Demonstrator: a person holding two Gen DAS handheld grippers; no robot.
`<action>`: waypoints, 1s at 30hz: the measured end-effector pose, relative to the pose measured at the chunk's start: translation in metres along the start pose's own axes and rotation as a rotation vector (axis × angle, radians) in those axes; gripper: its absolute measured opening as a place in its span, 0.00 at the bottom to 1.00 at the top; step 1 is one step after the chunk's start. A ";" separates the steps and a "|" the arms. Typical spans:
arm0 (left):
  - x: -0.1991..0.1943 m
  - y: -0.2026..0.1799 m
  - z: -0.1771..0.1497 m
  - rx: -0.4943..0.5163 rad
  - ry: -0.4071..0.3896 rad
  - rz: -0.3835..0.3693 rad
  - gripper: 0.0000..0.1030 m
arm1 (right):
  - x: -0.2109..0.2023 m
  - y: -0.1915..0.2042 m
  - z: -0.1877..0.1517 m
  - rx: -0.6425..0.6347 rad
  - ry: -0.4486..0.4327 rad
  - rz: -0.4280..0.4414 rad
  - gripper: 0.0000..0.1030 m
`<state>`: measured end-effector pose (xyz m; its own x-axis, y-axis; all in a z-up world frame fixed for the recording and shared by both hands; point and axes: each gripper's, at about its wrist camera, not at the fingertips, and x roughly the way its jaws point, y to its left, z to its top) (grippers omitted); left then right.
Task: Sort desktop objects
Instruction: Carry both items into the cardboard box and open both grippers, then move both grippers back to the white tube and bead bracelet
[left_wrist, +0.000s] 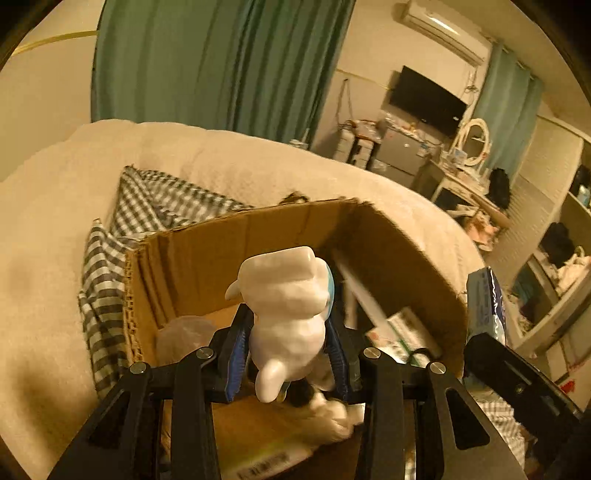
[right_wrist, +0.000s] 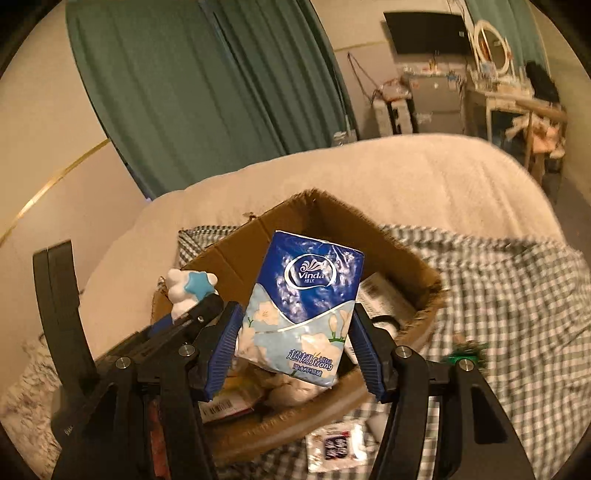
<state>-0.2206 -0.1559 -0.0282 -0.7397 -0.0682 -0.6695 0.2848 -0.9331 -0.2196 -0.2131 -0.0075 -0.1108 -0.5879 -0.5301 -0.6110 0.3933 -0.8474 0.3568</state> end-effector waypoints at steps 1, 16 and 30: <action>0.004 0.003 -0.001 -0.003 0.009 0.002 0.38 | 0.005 -0.002 0.000 0.011 0.005 0.013 0.57; -0.051 -0.024 -0.015 0.001 -0.047 0.034 0.96 | -0.091 -0.045 -0.027 0.089 -0.084 -0.160 0.71; -0.063 -0.112 -0.129 0.114 0.097 -0.042 1.00 | -0.199 -0.101 -0.109 0.147 -0.102 -0.328 0.71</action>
<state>-0.1272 -0.0013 -0.0529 -0.6855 0.0009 -0.7281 0.1796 -0.9689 -0.1702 -0.0585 0.1873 -0.1027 -0.7364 -0.2235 -0.6386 0.0704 -0.9641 0.2562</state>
